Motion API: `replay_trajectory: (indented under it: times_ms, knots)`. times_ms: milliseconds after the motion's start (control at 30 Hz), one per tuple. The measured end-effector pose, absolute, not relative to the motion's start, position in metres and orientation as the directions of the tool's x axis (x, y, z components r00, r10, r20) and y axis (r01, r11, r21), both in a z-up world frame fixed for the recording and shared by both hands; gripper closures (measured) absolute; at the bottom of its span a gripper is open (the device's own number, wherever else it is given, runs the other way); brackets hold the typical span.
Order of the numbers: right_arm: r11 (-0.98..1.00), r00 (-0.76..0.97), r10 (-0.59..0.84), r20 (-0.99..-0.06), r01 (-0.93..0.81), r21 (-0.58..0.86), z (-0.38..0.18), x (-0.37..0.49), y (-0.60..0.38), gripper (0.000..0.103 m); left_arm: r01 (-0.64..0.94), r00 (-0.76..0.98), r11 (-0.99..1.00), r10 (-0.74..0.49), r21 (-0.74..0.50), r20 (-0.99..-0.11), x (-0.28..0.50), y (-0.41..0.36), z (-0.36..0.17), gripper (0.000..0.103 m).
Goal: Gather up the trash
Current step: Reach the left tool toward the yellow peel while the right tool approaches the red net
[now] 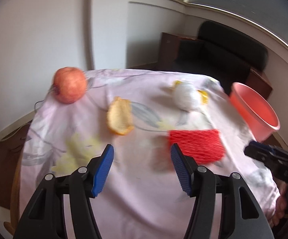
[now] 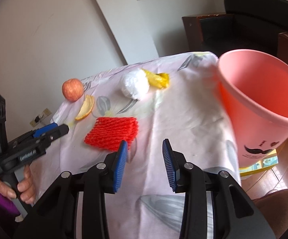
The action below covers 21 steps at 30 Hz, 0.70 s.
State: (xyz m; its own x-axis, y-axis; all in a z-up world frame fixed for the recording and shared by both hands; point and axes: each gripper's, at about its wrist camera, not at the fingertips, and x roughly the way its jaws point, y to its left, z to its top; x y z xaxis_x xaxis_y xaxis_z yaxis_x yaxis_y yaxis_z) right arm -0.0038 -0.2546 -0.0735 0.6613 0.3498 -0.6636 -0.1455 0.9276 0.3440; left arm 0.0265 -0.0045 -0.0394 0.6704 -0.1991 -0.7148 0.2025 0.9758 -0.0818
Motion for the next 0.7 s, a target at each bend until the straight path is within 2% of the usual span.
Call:
replay_trajectory:
  times_ms: [267,533,700]
  knots:
    - [0.919,0.626,0.383,-0.679,-0.187,0.346,-0.077,0.008,-0.234,0.066,0.114,0.682,0.983,-0.185,-0.147,-0.708,0.061,0.025,-0.043,0.044]
    - [0.927,0.615,0.365,-0.699,-0.173,0.333,-0.08,0.018,-0.23,0.066,0.14,0.685,0.988,-0.143,-0.064,-0.715,0.111,0.014,-0.055,0.044]
    - [0.933,0.618,0.348,-0.705,-0.154,0.326,-0.08,0.027,-0.232,0.066,0.151,0.639,0.985,-0.163,-0.086,-0.752,0.132,0.011,-0.071,0.045]
